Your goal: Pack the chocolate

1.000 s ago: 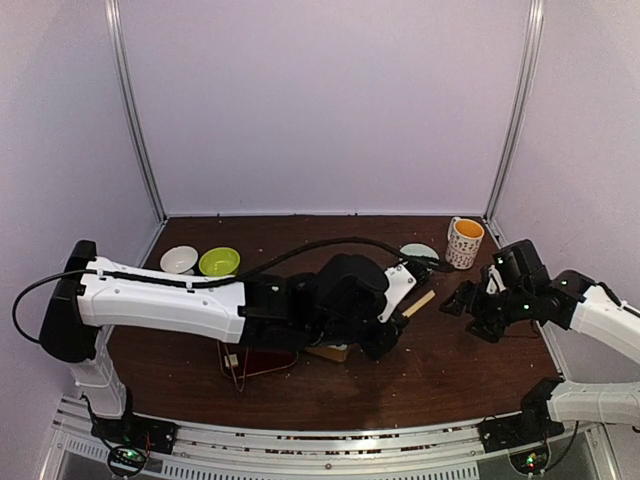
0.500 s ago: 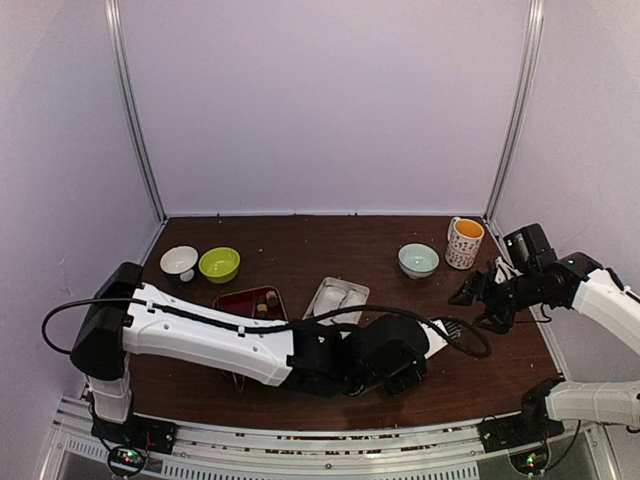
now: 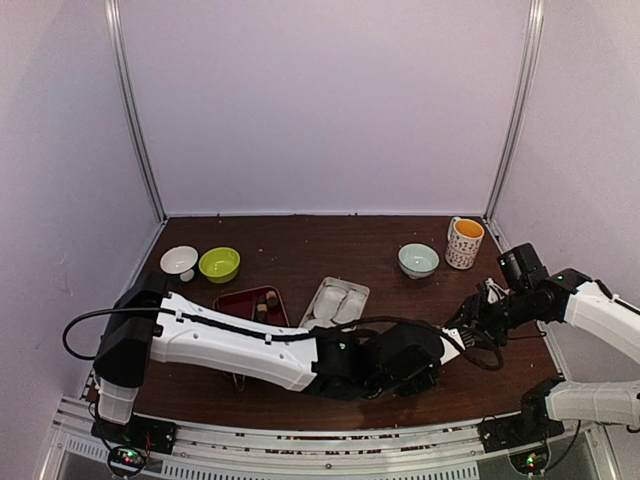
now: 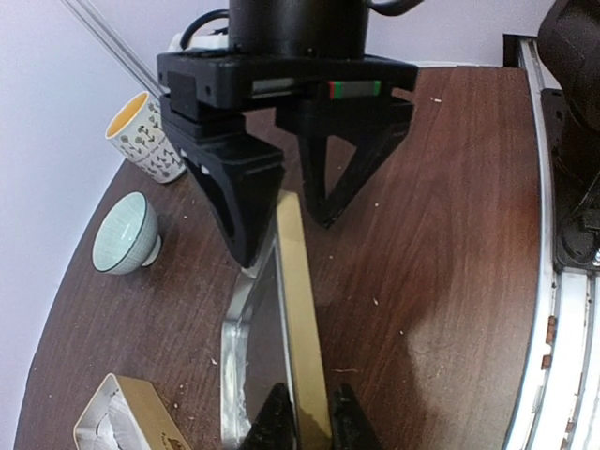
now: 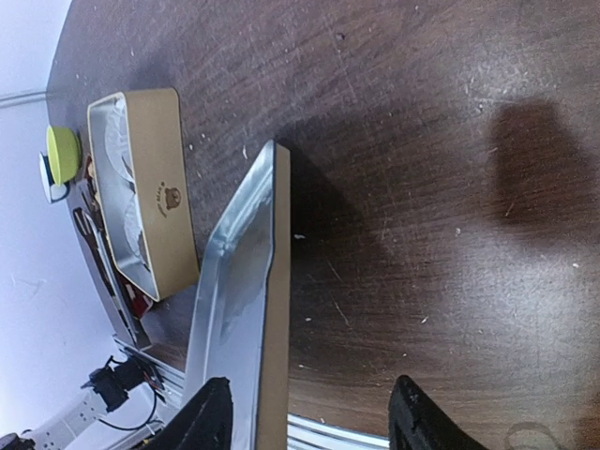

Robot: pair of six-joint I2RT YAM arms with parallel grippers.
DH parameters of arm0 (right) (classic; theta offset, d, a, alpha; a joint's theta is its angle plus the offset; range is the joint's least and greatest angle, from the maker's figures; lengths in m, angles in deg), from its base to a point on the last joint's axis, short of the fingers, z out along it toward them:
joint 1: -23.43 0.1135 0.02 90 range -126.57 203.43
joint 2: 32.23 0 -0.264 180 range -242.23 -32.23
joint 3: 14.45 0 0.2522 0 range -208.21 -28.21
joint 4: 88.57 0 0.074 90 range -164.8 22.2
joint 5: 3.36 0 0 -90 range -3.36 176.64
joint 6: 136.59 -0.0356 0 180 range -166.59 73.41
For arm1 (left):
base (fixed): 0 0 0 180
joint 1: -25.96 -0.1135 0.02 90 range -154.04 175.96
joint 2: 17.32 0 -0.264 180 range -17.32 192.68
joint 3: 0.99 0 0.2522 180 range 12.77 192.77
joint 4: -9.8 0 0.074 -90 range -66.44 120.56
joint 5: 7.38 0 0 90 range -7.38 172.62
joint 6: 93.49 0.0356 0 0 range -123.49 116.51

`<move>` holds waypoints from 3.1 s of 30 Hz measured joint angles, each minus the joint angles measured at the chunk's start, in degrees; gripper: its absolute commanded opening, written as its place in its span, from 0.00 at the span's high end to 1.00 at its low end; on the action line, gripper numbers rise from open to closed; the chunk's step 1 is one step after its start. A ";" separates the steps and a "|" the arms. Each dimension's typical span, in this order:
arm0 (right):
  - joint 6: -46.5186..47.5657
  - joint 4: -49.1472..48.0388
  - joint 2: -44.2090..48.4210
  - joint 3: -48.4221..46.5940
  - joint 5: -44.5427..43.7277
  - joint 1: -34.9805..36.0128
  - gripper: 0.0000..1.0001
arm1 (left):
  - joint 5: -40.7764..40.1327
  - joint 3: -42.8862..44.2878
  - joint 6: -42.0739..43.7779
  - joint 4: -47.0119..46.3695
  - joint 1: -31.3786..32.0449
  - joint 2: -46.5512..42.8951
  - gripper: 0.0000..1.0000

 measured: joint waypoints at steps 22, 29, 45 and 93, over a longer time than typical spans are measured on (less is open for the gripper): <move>-2.27 -7.41 0.52 4.68 3.50 0.02 0.95 | 9.62 3.74 -3.21 3.58 -0.13 2.47 0.42; -0.76 -9.46 -0.28 4.61 -1.99 0.02 0.97 | 14.84 -3.28 -8.13 4.61 -2.27 -6.25 0.41; -3.39 -29.88 -8.04 8.31 -12.85 -1.38 0.75 | 10.08 -13.40 -24.35 13.86 -13.75 -29.94 0.37; 27.71 -43.23 8.59 16.50 -29.99 -1.38 0.14 | 2.25 -39.12 -67.98 38.01 -25.20 -36.13 0.06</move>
